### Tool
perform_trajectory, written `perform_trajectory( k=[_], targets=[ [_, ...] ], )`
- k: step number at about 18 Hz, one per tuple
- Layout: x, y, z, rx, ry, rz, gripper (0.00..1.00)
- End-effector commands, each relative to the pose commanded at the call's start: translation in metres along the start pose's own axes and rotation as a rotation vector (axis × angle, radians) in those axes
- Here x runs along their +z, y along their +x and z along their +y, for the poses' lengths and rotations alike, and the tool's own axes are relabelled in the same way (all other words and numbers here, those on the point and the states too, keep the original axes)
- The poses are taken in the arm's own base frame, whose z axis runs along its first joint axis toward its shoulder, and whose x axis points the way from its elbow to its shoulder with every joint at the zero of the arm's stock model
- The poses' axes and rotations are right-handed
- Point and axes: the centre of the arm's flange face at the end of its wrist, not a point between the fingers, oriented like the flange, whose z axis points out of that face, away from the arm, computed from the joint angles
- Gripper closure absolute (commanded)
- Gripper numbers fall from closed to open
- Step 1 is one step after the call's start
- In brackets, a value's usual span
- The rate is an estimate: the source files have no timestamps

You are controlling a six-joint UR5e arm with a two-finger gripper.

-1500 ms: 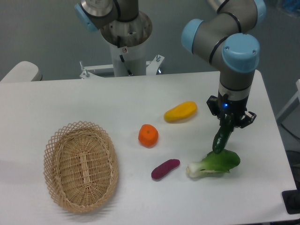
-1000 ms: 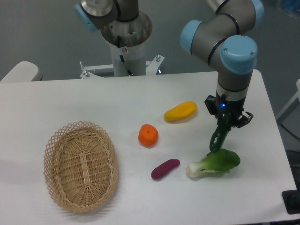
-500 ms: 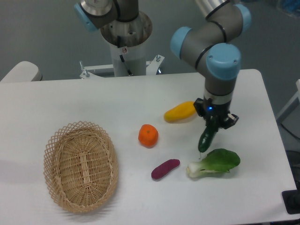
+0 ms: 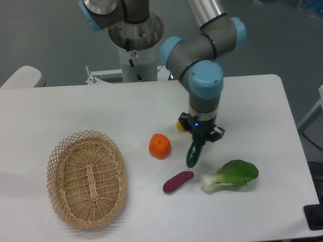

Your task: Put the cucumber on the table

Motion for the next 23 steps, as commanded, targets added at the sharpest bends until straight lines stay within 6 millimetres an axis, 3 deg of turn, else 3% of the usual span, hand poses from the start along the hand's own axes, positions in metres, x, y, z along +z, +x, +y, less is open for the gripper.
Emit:
perform_trajectory(
  k=[6, 11, 12, 14, 15, 16, 19, 23],
  targets=[
    [0.019, 0.003, 0.001, 0.199, -0.014, 0.034, 0.71],
    [0.033, 0.001, 0.001, 0.208, -0.021, 0.056, 0.69],
    [0.035, 0.001, 0.000, 0.211, -0.023, 0.060, 0.63],
    [0.031, -0.001, -0.001, 0.209, -0.020, 0.052, 0.30],
    [0.028, -0.002, -0.002, 0.207, -0.017, 0.046, 0.08],
    [0.024, -0.002, -0.003, 0.200, -0.014, 0.039, 0.00],
    [-0.003, -0.010, -0.007, 0.172, 0.014, -0.012, 0.00],
    [-0.059, -0.022, -0.012, 0.083, 0.078, -0.099, 0.00]
  ],
)
